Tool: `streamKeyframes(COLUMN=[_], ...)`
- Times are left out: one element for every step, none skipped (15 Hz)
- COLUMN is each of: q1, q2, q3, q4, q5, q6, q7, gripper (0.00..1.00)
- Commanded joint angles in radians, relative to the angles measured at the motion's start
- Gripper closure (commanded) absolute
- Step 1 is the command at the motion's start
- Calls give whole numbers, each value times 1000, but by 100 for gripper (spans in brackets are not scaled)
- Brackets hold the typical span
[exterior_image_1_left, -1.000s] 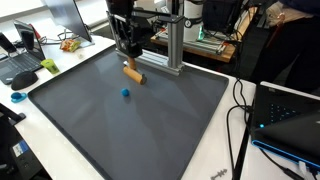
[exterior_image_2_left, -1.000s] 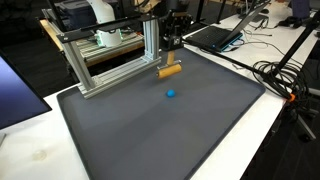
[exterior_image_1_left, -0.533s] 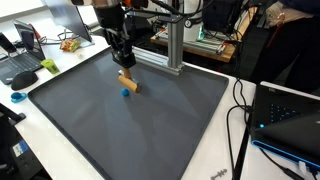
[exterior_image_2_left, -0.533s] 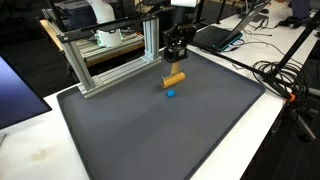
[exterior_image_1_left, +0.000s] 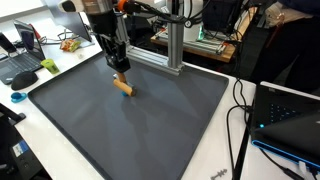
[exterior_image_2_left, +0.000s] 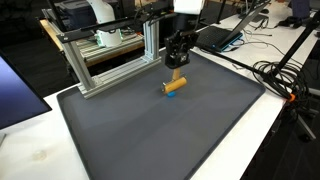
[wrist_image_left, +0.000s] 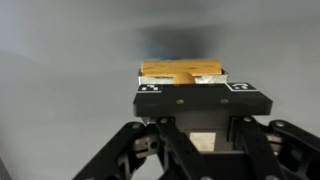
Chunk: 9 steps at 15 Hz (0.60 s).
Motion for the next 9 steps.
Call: streamKeyframes(q1=[3,1,1,2,2,2,2,3,2], q2=[31,37,43,46,49,52,55,57,60], q3=[-15,-16,-17,-17,-17,-17,-16,-17,-15], q4=[52,55,58,59,60,60,61,61,59], q5=[29,32,33,34,36,37,39,37,41], q6=[-36,-36,-41,-41,-45,-47,-54,-57,-52], q7=[-50,-55,-59,-63,-65,-67,-71,-73,-76], gripper=[78,78,78,78,78,78,78,78,78])
